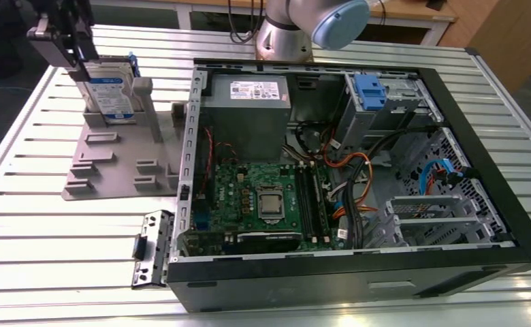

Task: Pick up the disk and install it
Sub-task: 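Pick up the disk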

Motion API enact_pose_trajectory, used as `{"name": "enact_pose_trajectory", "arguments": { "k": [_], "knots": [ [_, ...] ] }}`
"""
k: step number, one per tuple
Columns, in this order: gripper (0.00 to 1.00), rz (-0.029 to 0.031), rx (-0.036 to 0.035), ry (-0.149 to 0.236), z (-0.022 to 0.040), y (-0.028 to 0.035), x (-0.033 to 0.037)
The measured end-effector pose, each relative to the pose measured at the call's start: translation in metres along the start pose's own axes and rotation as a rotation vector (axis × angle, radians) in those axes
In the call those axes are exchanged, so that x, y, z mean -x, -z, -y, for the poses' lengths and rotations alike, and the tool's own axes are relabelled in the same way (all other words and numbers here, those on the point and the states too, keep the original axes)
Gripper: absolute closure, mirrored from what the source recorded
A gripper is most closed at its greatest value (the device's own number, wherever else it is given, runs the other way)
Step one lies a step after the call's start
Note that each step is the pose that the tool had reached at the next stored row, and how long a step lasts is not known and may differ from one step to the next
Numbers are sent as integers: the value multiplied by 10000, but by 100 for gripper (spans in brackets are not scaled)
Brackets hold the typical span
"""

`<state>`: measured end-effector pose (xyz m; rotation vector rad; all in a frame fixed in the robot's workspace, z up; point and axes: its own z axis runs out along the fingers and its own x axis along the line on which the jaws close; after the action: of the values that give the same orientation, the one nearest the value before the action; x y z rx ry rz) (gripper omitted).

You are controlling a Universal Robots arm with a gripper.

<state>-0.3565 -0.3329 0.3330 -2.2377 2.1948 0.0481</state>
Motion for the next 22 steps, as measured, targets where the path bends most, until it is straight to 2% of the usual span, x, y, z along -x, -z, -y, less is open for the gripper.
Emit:
{"name": "enact_pose_trajectory", "arguments": {
  "k": [12,19,22],
  "knots": [
    [41,0,0,6,2,-11,86],
    [41,-1,0,28,1,-18,258],
    [41,0,0,59,-16,-27,303]
  ]
}}
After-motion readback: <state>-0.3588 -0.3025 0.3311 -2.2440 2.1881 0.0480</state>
